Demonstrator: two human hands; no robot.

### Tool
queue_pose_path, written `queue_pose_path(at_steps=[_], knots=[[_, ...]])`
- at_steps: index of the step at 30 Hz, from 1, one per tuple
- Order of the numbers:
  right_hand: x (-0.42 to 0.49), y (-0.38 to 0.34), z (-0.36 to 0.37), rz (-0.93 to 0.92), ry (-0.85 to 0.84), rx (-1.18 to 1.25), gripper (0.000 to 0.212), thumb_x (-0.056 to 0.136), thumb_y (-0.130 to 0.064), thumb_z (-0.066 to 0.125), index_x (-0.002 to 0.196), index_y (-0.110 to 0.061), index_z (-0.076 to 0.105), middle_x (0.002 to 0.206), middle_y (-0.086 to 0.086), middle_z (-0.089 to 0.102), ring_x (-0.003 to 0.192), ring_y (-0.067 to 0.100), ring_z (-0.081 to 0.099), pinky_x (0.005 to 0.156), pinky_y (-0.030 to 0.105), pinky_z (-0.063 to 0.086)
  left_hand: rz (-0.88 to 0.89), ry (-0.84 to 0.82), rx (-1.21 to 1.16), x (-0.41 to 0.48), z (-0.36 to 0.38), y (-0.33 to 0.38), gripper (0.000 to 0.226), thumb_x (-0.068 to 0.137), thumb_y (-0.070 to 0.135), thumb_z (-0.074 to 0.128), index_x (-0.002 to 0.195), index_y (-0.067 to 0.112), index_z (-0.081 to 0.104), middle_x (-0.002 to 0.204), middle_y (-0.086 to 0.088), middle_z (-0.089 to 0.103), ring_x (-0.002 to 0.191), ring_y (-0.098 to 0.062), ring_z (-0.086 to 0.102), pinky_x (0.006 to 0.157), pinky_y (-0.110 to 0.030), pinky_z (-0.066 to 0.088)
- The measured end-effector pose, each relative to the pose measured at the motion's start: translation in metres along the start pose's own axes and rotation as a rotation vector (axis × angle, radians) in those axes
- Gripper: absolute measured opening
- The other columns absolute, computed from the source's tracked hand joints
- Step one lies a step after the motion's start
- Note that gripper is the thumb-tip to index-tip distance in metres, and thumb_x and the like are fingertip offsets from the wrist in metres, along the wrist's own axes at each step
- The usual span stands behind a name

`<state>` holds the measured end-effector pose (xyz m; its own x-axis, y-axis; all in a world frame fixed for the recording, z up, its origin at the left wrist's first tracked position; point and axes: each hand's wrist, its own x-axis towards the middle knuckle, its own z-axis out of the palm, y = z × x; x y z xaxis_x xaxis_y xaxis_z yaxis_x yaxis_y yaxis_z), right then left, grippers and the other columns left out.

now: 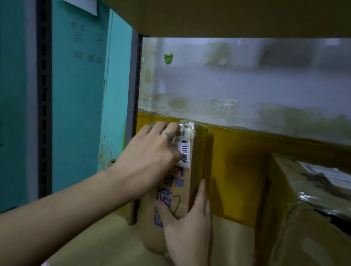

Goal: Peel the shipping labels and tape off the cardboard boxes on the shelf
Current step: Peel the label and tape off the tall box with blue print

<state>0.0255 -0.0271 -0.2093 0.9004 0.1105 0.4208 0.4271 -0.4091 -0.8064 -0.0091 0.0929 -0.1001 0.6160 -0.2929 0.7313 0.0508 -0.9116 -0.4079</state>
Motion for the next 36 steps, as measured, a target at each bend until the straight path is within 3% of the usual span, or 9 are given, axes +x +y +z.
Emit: queue_pose_path(at_steps=[2, 4, 6, 10, 14, 17, 23, 29, 36], knots=[[-0.002, -0.008, -0.005, -0.012, 0.018, -0.024, 0.115, 0.072, -0.066, 0.069, 0.152, -0.040, -0.009, 0.160, -0.013, 0.009, 0.145, 0.015, 0.020, 0.116, 0.038, 0.028, -0.056, 0.004, -0.128, 0.000, -0.002, -0.004, 0.022, 0.069, 0.038, 0.084, 0.067, 0.020, 0.072, 0.137, -0.028, 0.051, 0.116, -0.045, 0.056, 0.085, -0.047, 0.049], [-0.004, -0.015, -0.010, -0.033, 0.023, -0.088, 0.112, 0.075, -0.064, 0.066, 0.152, -0.038, -0.011, 0.161, -0.012, 0.006, 0.144, 0.016, 0.022, 0.115, 0.037, 0.029, -0.116, -0.046, -0.250, 0.003, -0.004, -0.011, 0.020, 0.077, 0.039, 0.079, 0.081, 0.019, 0.077, 0.154, -0.029, 0.031, 0.142, -0.044, 0.033, 0.106, -0.052, 0.037], [-0.002, -0.021, -0.018, -0.056, 0.001, -0.183, 0.109, 0.077, -0.062, 0.063, 0.152, -0.036, -0.012, 0.162, -0.010, 0.002, 0.144, 0.018, 0.020, 0.114, 0.037, 0.029, -0.192, -0.154, -0.383, 0.006, -0.002, -0.019, 0.027, 0.083, 0.045, 0.072, 0.086, 0.018, 0.073, 0.162, -0.021, 0.014, 0.150, -0.036, 0.013, 0.116, -0.052, 0.027], [0.004, -0.031, -0.030, -0.060, -0.047, -0.301, 0.104, 0.081, -0.059, 0.058, 0.152, -0.033, -0.014, 0.163, -0.004, -0.001, 0.146, 0.021, 0.016, 0.113, 0.039, 0.027, -0.321, -0.261, -0.550, 0.009, 0.002, -0.025, 0.024, 0.084, 0.044, 0.072, 0.084, 0.021, 0.068, 0.161, -0.016, 0.020, 0.149, -0.024, 0.022, 0.114, -0.034, 0.032], [0.010, -0.046, -0.029, -0.129, -0.011, -0.311, 0.107, 0.079, -0.073, 0.054, 0.151, -0.034, -0.015, 0.163, -0.003, 0.003, 0.147, 0.020, 0.013, 0.115, 0.041, 0.026, -0.329, -0.224, -0.486, 0.011, -0.002, -0.016, 0.035, 0.085, 0.047, 0.070, 0.101, 0.016, 0.072, 0.158, -0.010, 0.026, 0.138, -0.029, 0.035, 0.108, -0.032, 0.035], [0.023, -0.055, -0.027, -0.152, -0.021, -0.306, 0.108, 0.077, -0.066, 0.063, 0.150, -0.041, -0.012, 0.162, 0.001, 0.008, 0.147, 0.022, 0.015, 0.113, 0.044, 0.027, -0.301, -0.201, -0.465, 0.012, -0.007, -0.013, 0.031, 0.088, 0.043, 0.067, 0.102, 0.015, 0.070, 0.160, -0.008, 0.025, 0.136, -0.028, 0.040, 0.099, -0.028, 0.036], [0.047, -0.063, -0.025, -0.160, -0.022, -0.261, 0.104, 0.078, -0.059, 0.065, 0.150, -0.044, -0.008, 0.159, 0.001, 0.021, 0.140, 0.026, 0.032, 0.108, 0.048, 0.037, -0.274, -0.176, -0.502, 0.009, 0.000, -0.021, 0.020, 0.090, 0.036, 0.067, 0.094, 0.017, 0.069, 0.161, -0.006, 0.026, 0.142, -0.022, 0.037, 0.100, -0.033, 0.043], [0.047, -0.055, -0.020, -0.164, -0.015, -0.229, 0.103, 0.076, -0.065, 0.064, 0.149, -0.050, -0.007, 0.160, -0.001, 0.020, 0.142, 0.025, 0.025, 0.111, 0.051, 0.032, -0.247, -0.110, -0.558, 0.008, 0.004, -0.022, 0.028, 0.091, 0.032, 0.066, 0.074, 0.029, 0.044, 0.156, -0.003, 0.038, 0.141, -0.020, 0.039, 0.100, -0.038, 0.043], [0.048, -0.050, -0.021, -0.155, 0.003, -0.209, 0.106, 0.070, -0.075, 0.060, 0.148, -0.051, -0.007, 0.159, -0.001, 0.023, 0.141, 0.024, 0.026, 0.110, 0.050, 0.034, -0.236, -0.046, -0.646, 0.013, 0.010, -0.029, 0.020, 0.086, 0.035, 0.066, 0.082, 0.015, 0.067, 0.134, 0.007, 0.061, 0.114, -0.023, 0.063, 0.086, -0.040, 0.051]])
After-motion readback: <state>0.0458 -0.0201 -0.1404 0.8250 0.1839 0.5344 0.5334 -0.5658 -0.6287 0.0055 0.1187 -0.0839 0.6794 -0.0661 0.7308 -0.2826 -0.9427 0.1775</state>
